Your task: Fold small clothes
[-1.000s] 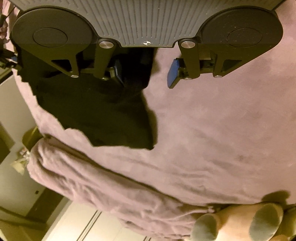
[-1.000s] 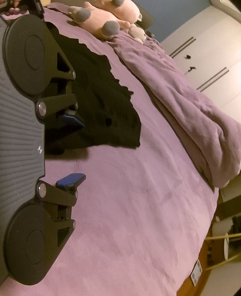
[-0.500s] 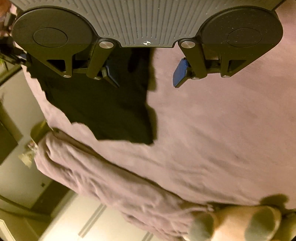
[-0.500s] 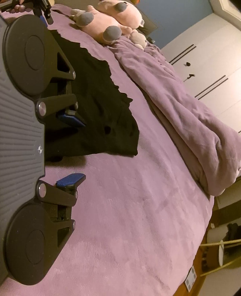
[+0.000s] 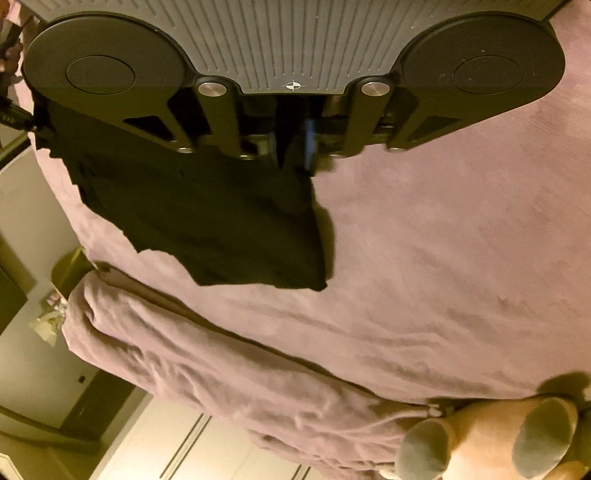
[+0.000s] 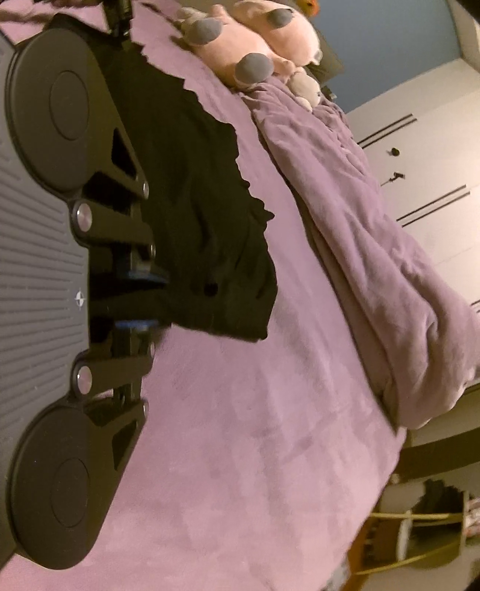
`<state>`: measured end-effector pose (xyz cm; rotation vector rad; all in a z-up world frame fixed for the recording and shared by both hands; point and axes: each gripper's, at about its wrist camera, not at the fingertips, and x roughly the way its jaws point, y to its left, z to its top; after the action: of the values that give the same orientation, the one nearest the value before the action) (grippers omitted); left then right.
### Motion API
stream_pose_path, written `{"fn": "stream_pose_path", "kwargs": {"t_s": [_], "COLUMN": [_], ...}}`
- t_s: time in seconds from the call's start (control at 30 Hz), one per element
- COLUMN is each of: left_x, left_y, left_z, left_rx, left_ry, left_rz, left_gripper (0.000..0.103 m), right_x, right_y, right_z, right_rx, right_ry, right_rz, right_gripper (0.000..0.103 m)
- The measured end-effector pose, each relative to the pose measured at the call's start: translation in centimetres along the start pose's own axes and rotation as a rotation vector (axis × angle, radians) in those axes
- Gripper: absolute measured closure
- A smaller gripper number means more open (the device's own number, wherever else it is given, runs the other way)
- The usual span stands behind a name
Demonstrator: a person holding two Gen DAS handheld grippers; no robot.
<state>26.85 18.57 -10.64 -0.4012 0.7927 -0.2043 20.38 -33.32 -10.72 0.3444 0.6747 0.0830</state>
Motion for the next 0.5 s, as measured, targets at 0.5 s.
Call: {"fn": "stream_pose_path", "kwargs": {"t_s": [0.5], "left_x": [-5.1], "left_y": [-5.0], "left_z": [4.4], "left_rx": [0.1], "left_ry": [-0.247], "left_rz": [0.026], "left_gripper": [0.096], "right_x": [-4.7], "right_y": [4.2], "right_z": [2.8], "right_rx": [-0.104], "right_ry": [-0.146], "right_rz": [0.02], "right_gripper": [0.099]}}
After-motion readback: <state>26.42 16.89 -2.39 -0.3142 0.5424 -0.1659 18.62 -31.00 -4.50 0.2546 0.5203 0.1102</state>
